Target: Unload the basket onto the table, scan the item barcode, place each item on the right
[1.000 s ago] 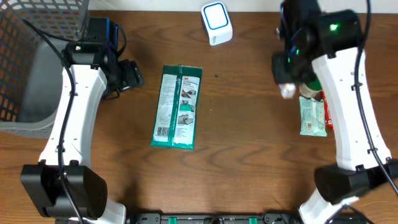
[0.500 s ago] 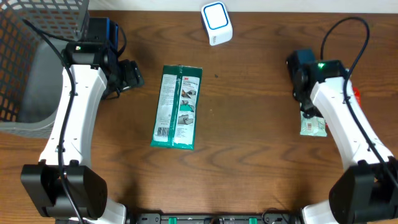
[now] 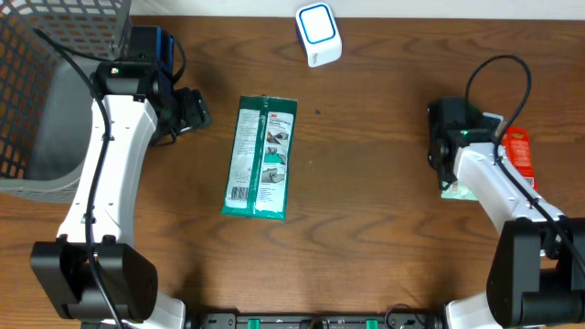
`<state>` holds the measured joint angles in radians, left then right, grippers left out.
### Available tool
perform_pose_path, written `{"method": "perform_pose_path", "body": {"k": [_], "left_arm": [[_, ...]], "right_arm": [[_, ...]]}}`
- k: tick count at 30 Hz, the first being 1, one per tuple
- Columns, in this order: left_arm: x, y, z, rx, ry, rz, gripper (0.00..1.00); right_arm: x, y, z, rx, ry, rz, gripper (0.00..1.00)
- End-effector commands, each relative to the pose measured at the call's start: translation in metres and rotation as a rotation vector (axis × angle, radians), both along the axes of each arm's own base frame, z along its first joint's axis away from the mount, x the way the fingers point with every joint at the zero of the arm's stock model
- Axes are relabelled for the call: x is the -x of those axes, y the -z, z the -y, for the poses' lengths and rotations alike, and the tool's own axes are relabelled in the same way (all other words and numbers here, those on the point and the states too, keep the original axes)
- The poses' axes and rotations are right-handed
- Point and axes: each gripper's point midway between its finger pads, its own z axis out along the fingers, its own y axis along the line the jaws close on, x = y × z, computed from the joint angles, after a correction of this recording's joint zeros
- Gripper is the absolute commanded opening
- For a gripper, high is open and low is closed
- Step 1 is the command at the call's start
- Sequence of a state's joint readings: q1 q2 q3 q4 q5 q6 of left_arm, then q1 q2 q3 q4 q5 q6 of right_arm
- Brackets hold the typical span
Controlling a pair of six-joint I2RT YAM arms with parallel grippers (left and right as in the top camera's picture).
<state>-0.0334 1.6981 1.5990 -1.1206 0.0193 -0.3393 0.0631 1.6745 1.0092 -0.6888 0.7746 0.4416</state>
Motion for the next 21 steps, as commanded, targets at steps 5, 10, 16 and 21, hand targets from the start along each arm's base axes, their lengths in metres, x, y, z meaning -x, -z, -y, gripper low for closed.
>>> {"method": "perform_pose_path", "body": {"k": [5, 10, 16, 21], "left_arm": [[0.001, -0.006, -0.004, -0.013, -0.002, 0.015, 0.85], [0.001, -0.006, -0.004, -0.013, -0.002, 0.015, 0.85], [0.001, -0.006, -0.004, -0.013, -0.002, 0.015, 0.85], [0.001, -0.006, -0.004, -0.013, -0.002, 0.015, 0.85]], "right_arm": [[0.001, 0.015, -0.005, -0.038, -0.055, -0.02, 0.11], [-0.008, 0.028, -0.026, -0.178, -0.095, 0.001, 0.42], [-0.012, 0.035, -0.039, -0.239, -0.204, -0.051, 0.5], [-0.014, 0.036, -0.052, -0.303, -0.267, -0.068, 0.52]]}}
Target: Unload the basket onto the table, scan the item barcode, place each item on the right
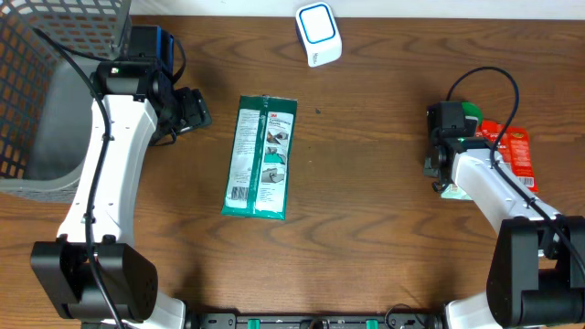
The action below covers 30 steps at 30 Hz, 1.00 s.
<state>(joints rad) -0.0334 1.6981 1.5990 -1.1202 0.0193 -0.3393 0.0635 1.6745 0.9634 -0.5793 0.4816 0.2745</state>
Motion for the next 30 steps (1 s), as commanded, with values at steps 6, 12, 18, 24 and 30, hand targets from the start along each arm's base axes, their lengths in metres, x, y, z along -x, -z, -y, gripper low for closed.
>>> {"method": "perform_pose_path", "body": {"k": [6, 12, 18, 24, 30], "left_arm": [[0.001, -0.006, -0.004, -0.013, -0.002, 0.014, 0.85], [0.001, -0.006, -0.004, -0.013, -0.002, 0.014, 0.85], [0.001, -0.006, -0.004, -0.013, -0.002, 0.014, 0.85], [0.001, -0.006, -0.004, -0.013, -0.002, 0.014, 0.85], [0.001, -0.006, -0.004, -0.012, -0.002, 0.015, 0.85]], "right_arm": [[-0.014, -0.016, -0.057, -0.308, -0.199, 0.029, 0.54], [-0.02, -0.046, -0.14, -0.728, -0.397, 0.113, 0.67], [-0.021, -0.057, -0.174, -0.835, -0.496, 0.137, 0.96], [-0.015, -0.058, -0.19, -0.848, -0.537, 0.119, 0.99], [-0.012, -0.059, -0.201, -0.85, -0.57, 0.113, 0.99]]}}
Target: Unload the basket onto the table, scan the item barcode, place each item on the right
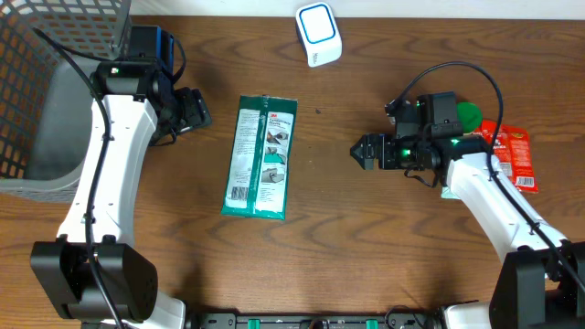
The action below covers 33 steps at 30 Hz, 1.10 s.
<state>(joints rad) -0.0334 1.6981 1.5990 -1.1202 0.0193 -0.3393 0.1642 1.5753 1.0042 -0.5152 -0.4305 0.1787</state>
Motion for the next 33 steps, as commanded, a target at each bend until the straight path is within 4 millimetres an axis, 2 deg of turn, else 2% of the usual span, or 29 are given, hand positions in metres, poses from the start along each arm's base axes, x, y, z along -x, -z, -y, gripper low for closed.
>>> {"method": "perform_pose_path", "body": {"k": [1, 5, 9, 10, 11, 12, 14, 17, 25, 33], "left_arm": [[0.0, -0.006, -0.003, -0.011, -0.002, 0.017, 0.85], [-0.006, -0.008, -0.003, -0.008, -0.001, 0.046, 0.85], [0.004, -0.004, 0.001, 0.014, -0.006, 0.003, 0.85], [0.007, 0.0, 0.008, 0.051, 0.008, -0.013, 0.79], [0.009, 0.004, 0.012, 0.059, 0.015, -0.023, 0.64], [0.01, 0.009, 0.014, 0.058, 0.021, -0.031, 0.45], [0.012, 0.02, 0.019, 0.056, 0.036, -0.045, 0.24], [0.015, 0.043, 0.028, 0.046, 0.099, -0.066, 0.08], [0.013, 0.092, 0.043, 0.047, 0.162, -0.065, 0.08], [0.007, 0.112, 0.058, 0.055, 0.199, -0.058, 0.08]], "right_arm": [[-0.001, -0.011, -0.013, -0.026, -0.036, 0.029, 0.99], [-0.001, -0.011, -0.016, -0.027, -0.043, 0.032, 0.99], [0.0, -0.011, -0.018, -0.027, -0.049, 0.032, 0.99], [0.001, -0.011, -0.018, -0.027, -0.051, 0.031, 0.99], [0.001, -0.011, -0.019, -0.027, -0.052, 0.031, 0.99], [0.001, -0.011, -0.019, -0.027, -0.053, 0.032, 0.99], [0.001, -0.011, -0.019, -0.027, -0.052, 0.031, 0.99], [0.001, -0.012, -0.019, -0.03, -0.054, 0.03, 0.99], [0.013, -0.014, -0.05, -0.111, -0.147, 0.01, 0.99], [0.015, 0.006, -0.068, -0.119, -0.163, -0.036, 0.93]]}}
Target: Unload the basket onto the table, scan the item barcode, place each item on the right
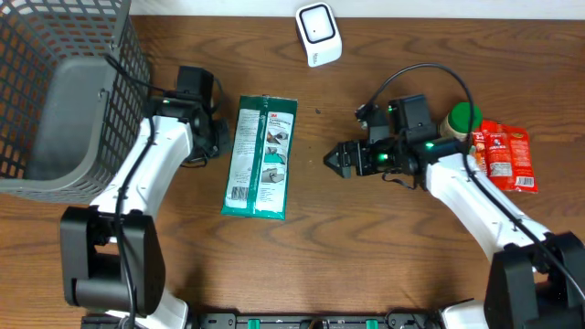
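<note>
The item, a green flat packet (260, 157), lies lengthwise at the middle left of the table. The white scanner (317, 33) stands at the back centre, and its face looks dark. My left gripper (219, 139) is low at the packet's upper left edge, right against it; its jaws are too dark to read. My right gripper (335, 161) hovers to the right of the packet, pointing left at it, a short gap away. Its fingers look spread, with nothing between them.
A grey wire basket (55, 100) fills the far left. A green-lidded jar (464, 117) and a red snack packet (505, 155) lie at the right, behind my right arm. The table's back edge runs just past the scanner.
My left arm has swung in from beside the basket, and its gripper now sits at the packet's left edge. My right gripper has shifted a little further left toward the packet. The scanner's blue face now looks dark.
At first both arms were drawn back, the left by the basket and the right over the jar and red packet. The right arm then uncovered the jar and reached left. Now both grippers flank the packet, which has not moved.
</note>
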`<state>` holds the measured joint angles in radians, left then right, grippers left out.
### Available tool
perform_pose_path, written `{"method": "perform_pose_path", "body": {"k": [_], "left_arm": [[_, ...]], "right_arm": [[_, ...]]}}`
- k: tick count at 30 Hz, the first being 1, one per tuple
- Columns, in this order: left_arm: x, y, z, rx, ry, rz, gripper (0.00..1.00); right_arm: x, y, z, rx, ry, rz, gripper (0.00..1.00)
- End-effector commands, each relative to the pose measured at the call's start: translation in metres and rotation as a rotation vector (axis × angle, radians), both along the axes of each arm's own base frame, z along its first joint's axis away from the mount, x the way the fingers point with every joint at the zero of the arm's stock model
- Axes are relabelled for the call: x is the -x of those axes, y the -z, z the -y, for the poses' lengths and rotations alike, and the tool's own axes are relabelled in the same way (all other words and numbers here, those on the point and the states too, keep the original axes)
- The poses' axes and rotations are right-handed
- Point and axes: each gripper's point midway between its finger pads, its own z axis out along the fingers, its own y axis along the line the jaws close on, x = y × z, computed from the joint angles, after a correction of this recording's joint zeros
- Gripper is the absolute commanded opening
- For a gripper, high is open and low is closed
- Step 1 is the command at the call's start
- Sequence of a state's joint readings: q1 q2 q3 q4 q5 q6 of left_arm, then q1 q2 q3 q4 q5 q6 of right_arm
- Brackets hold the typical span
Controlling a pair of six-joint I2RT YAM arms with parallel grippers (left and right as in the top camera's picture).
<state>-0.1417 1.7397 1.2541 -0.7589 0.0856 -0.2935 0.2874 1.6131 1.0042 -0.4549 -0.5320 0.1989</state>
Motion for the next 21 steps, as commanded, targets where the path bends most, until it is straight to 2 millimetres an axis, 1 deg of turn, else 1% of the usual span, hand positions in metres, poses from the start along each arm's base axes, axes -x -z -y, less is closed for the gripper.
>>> {"method": "perform_pose_path", "body": {"k": [1, 2, 3, 6, 13, 17, 21], "left_arm": [[0.002, 0.015, 0.009, 0.002, 0.034, -0.033, 0.08], [0.002, 0.019, 0.01, 0.001, 0.037, -0.039, 0.08], [0.001, 0.027, 0.011, 0.0, 0.037, -0.054, 0.09], [0.001, 0.04, 0.01, -0.004, 0.037, -0.08, 0.09], [-0.003, 0.07, 0.011, -0.009, 0.037, -0.118, 0.1], [-0.001, 0.086, 0.012, -0.013, 0.037, -0.149, 0.1], [0.007, 0.1, 0.025, 0.029, 0.059, -0.198, 0.09]], "right_arm": [[-0.002, 0.009, -0.01, -0.02, -0.003, -0.037, 0.92], [-0.003, 0.012, -0.011, -0.024, 0.002, -0.045, 0.92], [-0.004, 0.016, -0.014, -0.037, -0.002, -0.056, 0.91], [-0.003, 0.019, -0.018, -0.062, -0.017, -0.068, 0.91], [-0.006, 0.031, -0.02, -0.06, -0.019, -0.082, 0.92], [-0.008, 0.041, -0.021, -0.058, -0.015, -0.098, 0.92], [-0.007, 0.049, -0.025, -0.085, -0.017, -0.131, 0.92]]}}
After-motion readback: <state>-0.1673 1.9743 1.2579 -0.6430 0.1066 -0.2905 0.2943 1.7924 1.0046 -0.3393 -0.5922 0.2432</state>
